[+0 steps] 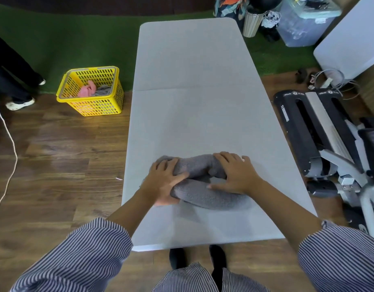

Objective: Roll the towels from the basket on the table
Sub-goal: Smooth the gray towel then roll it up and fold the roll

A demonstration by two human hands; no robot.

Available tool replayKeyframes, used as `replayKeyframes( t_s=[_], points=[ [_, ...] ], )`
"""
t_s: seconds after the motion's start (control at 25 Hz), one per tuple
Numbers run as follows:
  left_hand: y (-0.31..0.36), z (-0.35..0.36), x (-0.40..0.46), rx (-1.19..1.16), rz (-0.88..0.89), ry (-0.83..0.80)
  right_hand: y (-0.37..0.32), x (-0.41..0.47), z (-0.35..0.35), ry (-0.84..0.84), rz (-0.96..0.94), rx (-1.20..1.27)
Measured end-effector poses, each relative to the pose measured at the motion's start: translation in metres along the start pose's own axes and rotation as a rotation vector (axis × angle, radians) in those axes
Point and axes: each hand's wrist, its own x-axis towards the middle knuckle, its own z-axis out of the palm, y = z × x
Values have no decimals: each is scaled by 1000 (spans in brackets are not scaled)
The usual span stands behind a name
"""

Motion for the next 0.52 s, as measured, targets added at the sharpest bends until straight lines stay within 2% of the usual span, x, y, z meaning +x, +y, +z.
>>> replayKeyframes(
  t_s=[0.16,0.24,0.32,0.4,0.52],
  points=[
    [-10,-12,-3,9,67,-188,-15,-20,-2,-220,80,-127],
    [-7,-14,-4,69,62,-217,-21,-24,4,-261,105,-201],
    [-3,-17,-4,139,70,-227,-23,-25,9,-210,117,-241],
    [-2,-24,-3,148,60,-223,-20,-25,6,-90,88,-251],
    [5,-29,-6,154,7,-156,-8,-30,3,14,63,-264]
  ],
)
